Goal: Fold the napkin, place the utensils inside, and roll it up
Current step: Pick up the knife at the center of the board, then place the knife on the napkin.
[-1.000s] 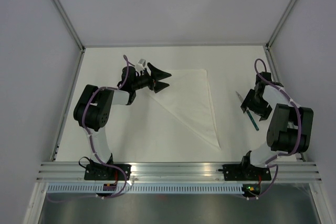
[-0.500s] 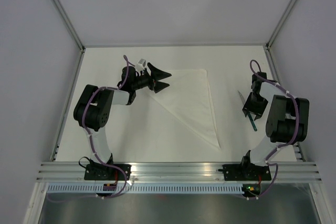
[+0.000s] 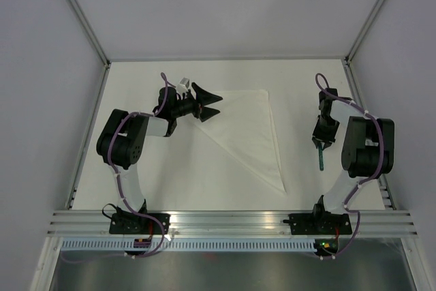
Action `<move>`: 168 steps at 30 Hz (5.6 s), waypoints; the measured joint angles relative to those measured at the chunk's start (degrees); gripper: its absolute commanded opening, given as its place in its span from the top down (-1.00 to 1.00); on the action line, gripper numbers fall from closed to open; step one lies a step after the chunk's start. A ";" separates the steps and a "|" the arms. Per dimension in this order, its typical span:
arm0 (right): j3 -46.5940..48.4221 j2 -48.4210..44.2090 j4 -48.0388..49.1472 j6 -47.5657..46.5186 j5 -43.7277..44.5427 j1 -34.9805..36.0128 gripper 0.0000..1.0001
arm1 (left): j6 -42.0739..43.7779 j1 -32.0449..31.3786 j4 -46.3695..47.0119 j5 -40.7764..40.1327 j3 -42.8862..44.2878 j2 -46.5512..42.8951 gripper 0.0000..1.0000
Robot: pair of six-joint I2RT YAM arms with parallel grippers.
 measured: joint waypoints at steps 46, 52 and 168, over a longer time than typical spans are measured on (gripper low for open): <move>4.90 1.33 13.75 -3.78 -3.48 13.53 0.99 | 7.04 -0.66 -17.77 -4.87 7.43 -9.94 -0.64; 9.05 1.22 14.05 -5.01 -3.13 14.99 0.99 | 9.07 -0.39 -24.70 -7.04 13.42 -12.07 -0.65; 34.45 22.56 3.45 -19.65 -7.06 53.86 0.25 | 21.51 18.99 -56.37 -16.59 23.06 -22.21 -0.68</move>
